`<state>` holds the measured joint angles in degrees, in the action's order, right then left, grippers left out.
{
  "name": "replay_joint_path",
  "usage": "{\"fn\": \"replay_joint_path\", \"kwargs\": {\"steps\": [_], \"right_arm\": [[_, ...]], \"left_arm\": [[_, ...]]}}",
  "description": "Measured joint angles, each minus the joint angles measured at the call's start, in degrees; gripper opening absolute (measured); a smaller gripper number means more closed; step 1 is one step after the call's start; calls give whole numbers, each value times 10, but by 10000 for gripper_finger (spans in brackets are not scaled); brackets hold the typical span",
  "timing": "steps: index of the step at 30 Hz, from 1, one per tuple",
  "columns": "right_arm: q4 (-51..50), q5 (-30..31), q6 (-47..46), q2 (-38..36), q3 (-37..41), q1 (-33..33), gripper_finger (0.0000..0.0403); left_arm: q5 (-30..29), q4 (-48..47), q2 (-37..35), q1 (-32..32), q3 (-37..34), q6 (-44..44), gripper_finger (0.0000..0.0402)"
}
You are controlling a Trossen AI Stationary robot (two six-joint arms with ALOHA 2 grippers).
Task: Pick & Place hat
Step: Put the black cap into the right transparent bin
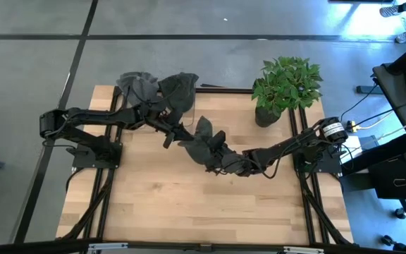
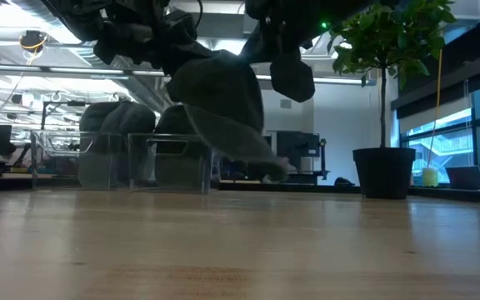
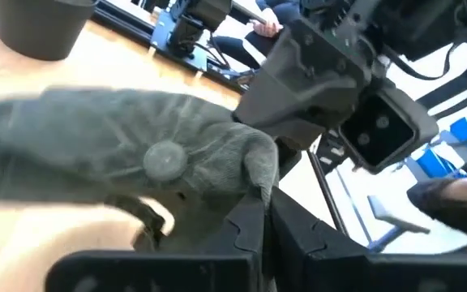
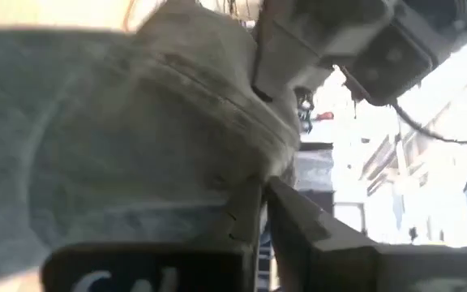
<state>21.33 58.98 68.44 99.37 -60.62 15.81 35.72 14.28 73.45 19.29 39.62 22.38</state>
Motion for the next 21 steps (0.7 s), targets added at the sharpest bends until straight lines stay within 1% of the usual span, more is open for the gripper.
{"fn": "replay_joint_path", "kwargs": {"steps": [4, 6, 8, 11, 14, 16, 18, 21], "right_arm": [[-11, 19, -112, -2, 0, 0, 48], [-67, 12, -159, -9, 0, 3, 55], [-130, -23, -220, -17, 0, 5, 60], [-229, -85, -339, -40, 0, 6, 63], [-300, -140, -439, -71, 0, 1, 64], [-319, -164, -491, -91, 0, -4, 64], [-334, -177, -526, -110, 0, -10, 64], [-349, -191, -551, -131, 0, -18, 64]], "left_arm": [[14, -38, -5, 0, 0, -61, 5], [20, -68, -9, -1, 3, -98, 5], [19, -109, -13, -5, 13, -145, 5], [14, -168, -15, -13, 39, -217, 4], [2, -237, -16, -26, 79, -285, 4], [-38, -284, -17, -40, 108, -341, 4], [-106, -340, -17, -58, 136, -410, 4], [-211, -400, -17, -89, 162, -505, 4]]}}
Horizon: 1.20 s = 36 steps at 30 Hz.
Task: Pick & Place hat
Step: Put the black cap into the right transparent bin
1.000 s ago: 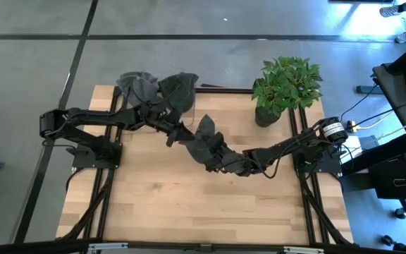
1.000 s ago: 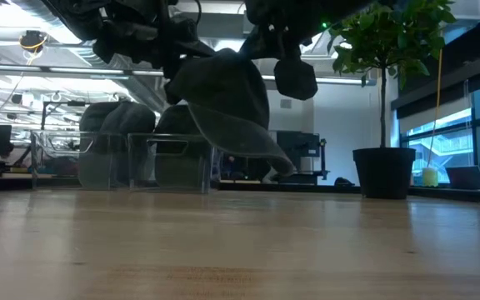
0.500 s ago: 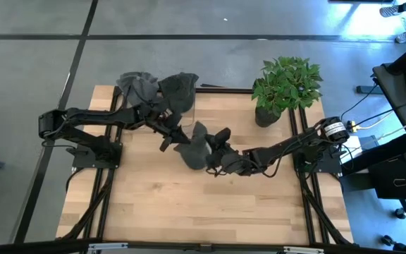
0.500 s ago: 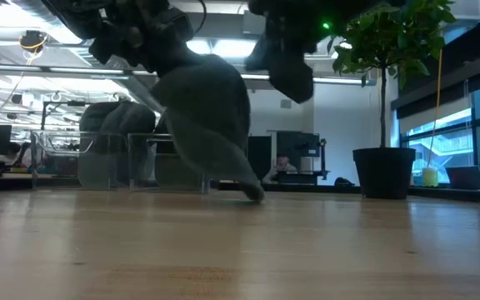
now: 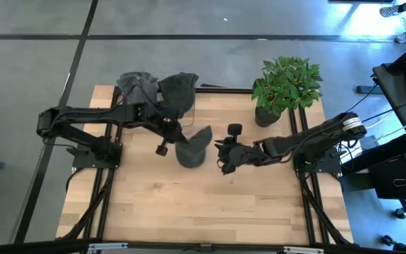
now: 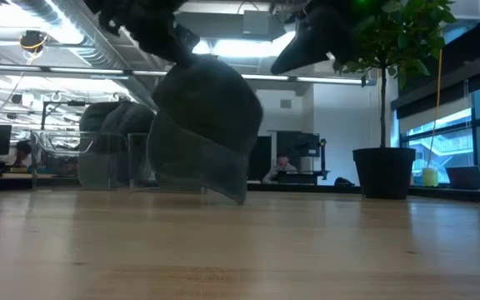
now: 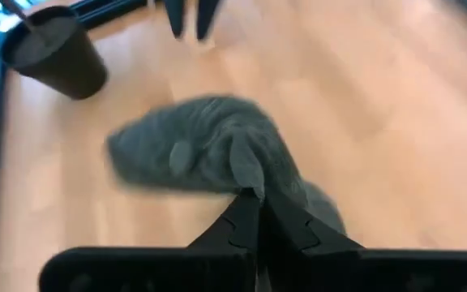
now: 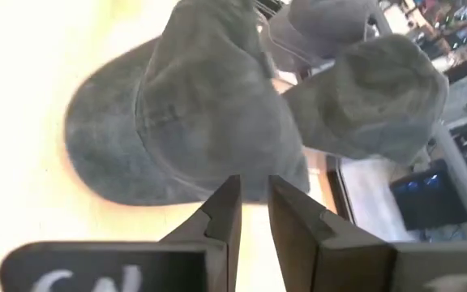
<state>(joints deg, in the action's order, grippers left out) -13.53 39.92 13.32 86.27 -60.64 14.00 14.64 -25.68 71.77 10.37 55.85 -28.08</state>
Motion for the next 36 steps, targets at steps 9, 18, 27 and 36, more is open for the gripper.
{"fn": "replay_joint_path", "kwargs": {"steps": [9, 18, 27, 36], "right_arm": [[-55, -109, -22, -10, 0, -39, 64], [-53, -111, -39, -27, 0, -55, 65], [-55, -111, -43, -29, -14, -59, 66], [-56, -151, -82, -30, -56, -59, 139]], "left_arm": [[-137, -28, 0, -88, 13, -108, 4], [-264, -46, 0, -166, 13, -206, 4], [-335, -46, 1, -216, 13, -294, 4], [-407, -46, 1, -236, 13, -328, 4]]}}
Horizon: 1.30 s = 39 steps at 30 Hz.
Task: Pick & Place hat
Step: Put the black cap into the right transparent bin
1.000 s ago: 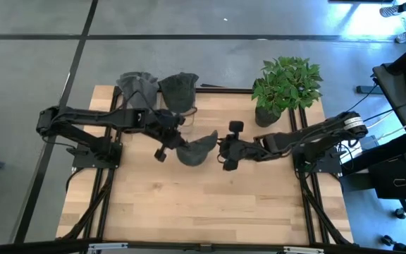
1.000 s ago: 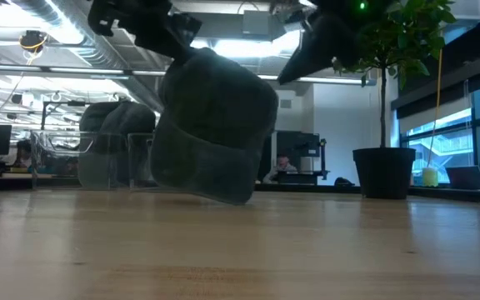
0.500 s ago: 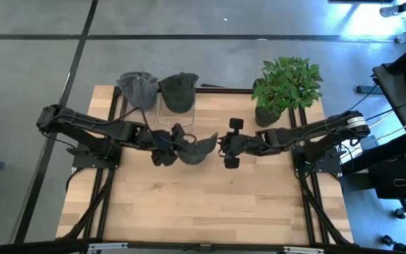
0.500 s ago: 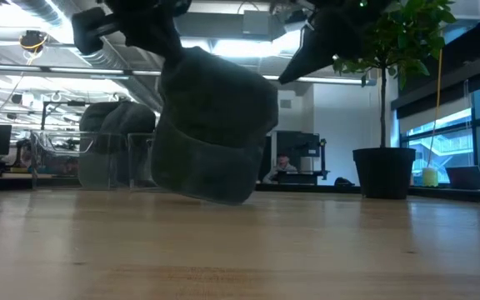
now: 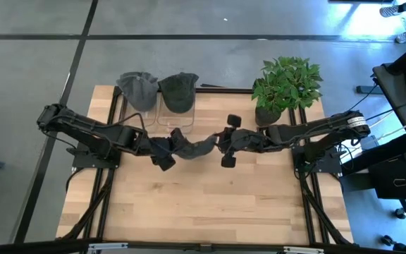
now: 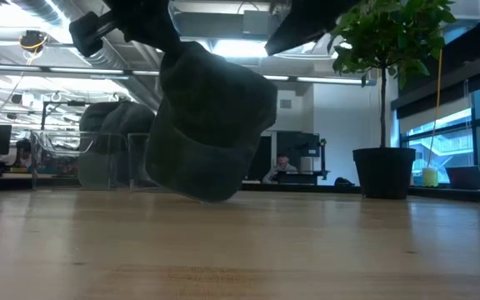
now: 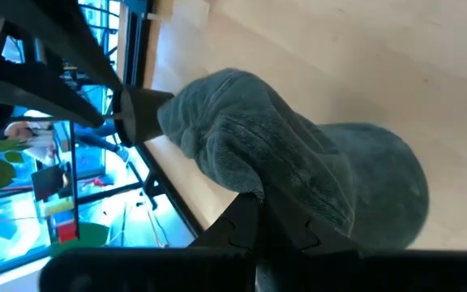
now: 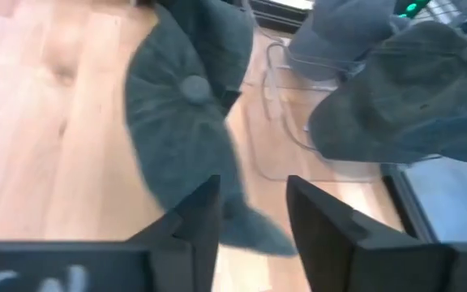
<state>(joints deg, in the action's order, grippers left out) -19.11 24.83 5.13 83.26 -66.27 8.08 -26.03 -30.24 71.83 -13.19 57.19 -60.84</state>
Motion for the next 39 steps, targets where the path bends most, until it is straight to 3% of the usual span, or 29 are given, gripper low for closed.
{"fn": "replay_joint_path", "kwargs": {"steps": [7, 11, 18, 22, 27, 31, 39], "right_arm": [[-56, -28, 52, 0, 10, 0, 196], [-110, -35, 46, 5, 11, 0, 204], [-77, -43, 133, 6, 11, -20, 204], [-54, -126, 148, 11, 11, -42, 204], [-40, -149, 148, 14, 10, -56, 204], [-31, -222, 144, 15, 10, -63, 204], [-18, -259, 132, 30, 10, -64, 204]], "left_arm": [[0, 0, 0, -9, 0, 0, 4], [0, 0, 0, -17, 0, 0, 4], [1, 0, 0, -31, 0, 1, 4], [1, 1, 0, -38, 0, 1, 4], [1, 4, 0, -47, 0, 1, 4], [0, 5, 0, -48, 0, 1, 4], [-11, 35, 0, -48, 0, 1, 4]]}}
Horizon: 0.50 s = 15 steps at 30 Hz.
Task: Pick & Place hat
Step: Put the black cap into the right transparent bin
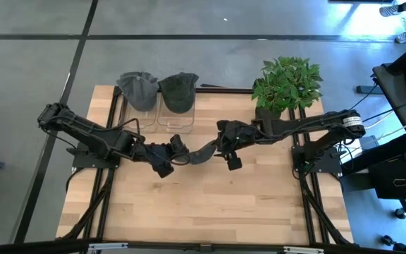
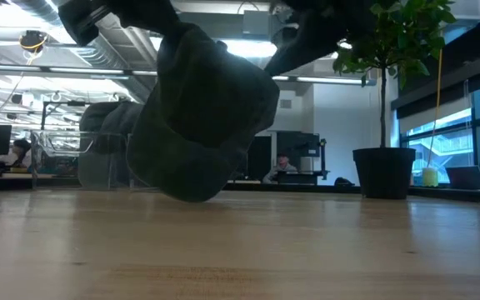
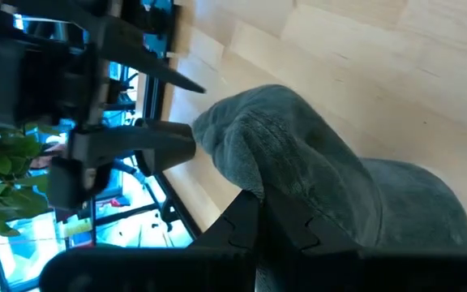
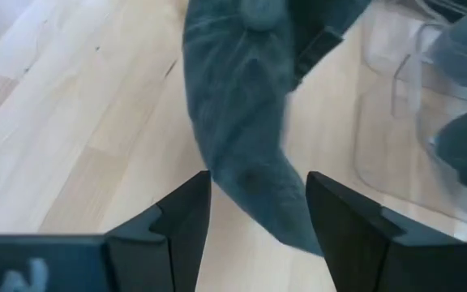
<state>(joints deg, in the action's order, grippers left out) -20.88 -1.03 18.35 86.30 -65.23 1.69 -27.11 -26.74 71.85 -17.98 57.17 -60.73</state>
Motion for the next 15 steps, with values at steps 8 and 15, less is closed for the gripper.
{"fn": "replay_joint_path", "kwargs": {"steps": [8, 15], "right_arm": [[20, -2, 1, 40, 0, 0, 200], [23, -1, 9, 43, 0, 0, 94]], "left_arm": [[-3, 0, 0, 0, 0, 0, 4], [-3, 0, 0, 0, 0, 19, 11]]}}
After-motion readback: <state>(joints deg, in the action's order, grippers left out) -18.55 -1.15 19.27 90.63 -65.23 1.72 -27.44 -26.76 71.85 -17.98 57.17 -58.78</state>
